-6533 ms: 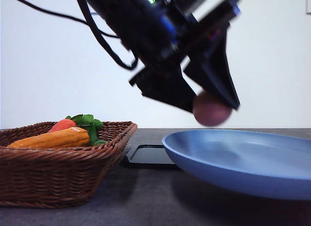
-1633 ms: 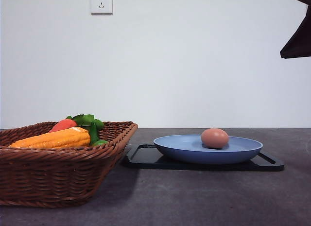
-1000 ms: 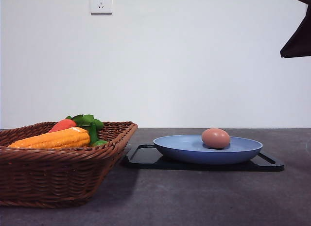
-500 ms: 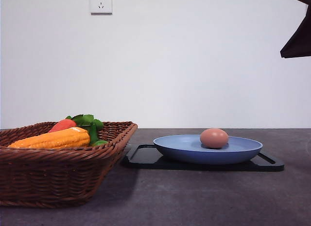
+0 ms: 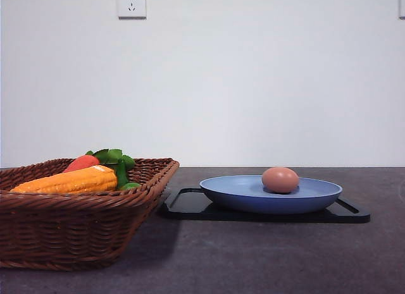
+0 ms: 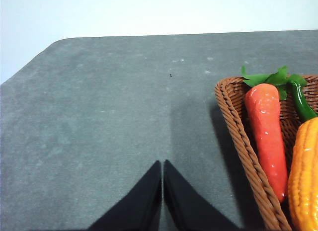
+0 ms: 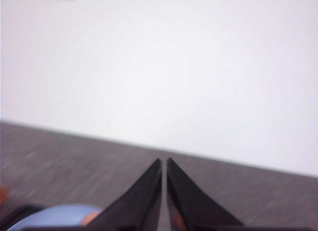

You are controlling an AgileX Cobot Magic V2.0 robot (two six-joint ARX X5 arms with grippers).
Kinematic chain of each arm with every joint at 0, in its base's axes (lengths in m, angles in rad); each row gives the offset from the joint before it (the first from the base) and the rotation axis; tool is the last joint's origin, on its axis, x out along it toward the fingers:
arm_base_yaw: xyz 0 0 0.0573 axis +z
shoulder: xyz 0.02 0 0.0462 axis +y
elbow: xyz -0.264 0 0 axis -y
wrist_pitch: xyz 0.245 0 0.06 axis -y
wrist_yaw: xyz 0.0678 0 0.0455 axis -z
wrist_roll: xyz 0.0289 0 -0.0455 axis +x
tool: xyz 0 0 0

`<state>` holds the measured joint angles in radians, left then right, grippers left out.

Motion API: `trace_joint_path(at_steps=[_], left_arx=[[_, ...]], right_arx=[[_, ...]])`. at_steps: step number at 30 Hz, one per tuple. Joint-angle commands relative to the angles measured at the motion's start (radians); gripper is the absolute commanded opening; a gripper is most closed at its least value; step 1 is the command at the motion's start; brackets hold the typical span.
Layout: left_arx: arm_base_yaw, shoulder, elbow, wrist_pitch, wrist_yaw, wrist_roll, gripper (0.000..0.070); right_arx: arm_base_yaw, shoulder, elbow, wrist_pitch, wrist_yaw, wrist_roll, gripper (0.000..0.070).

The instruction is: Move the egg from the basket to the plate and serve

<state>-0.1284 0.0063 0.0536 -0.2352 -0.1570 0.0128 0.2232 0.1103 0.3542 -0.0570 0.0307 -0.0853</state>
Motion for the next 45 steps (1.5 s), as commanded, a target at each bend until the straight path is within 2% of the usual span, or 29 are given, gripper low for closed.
trace_joint_path(at_steps=[1,9,16,19,22,29,45], left_arx=[[0.001,0.000,-0.015,-0.004,-0.001,0.002,0.0000],[0.001,0.000,-0.015,-0.004,-0.001,0.002,0.0000],[0.001,0.000,-0.015,-0.004,-0.001,0.002,0.0000],[0.001,0.000,-0.015,-0.004,-0.001,0.002,0.0000],[0.001,0.000,-0.015,-0.004,-0.001,0.002,0.0000],[0.001,0.000,-0.015,-0.004,-0.001,0.002,0.0000],[0.001,0.000,-0.015,-0.004,-0.001,0.002,0.0000]], right_arx=[[-0.024,-0.018,-0.007,-0.003,0.003,-0.026,0.0000],[-0.123,-0.062,-0.156,-0.003,-0.038,0.011,0.0000],[-0.138,-0.062,-0.306,-0.022,-0.041,0.105,0.0000],[-0.138,-0.062,-0.345,-0.043,-0.038,0.108,0.0000],[-0.138,-0.062,-0.344,-0.082,-0.030,0.107,0.0000],[-0.138,-0.061,-0.344,-0.040,-0.030,0.107,0.0000],[-0.138,-0.061,-0.344,-0.040,-0.030,0.107,0.0000]])
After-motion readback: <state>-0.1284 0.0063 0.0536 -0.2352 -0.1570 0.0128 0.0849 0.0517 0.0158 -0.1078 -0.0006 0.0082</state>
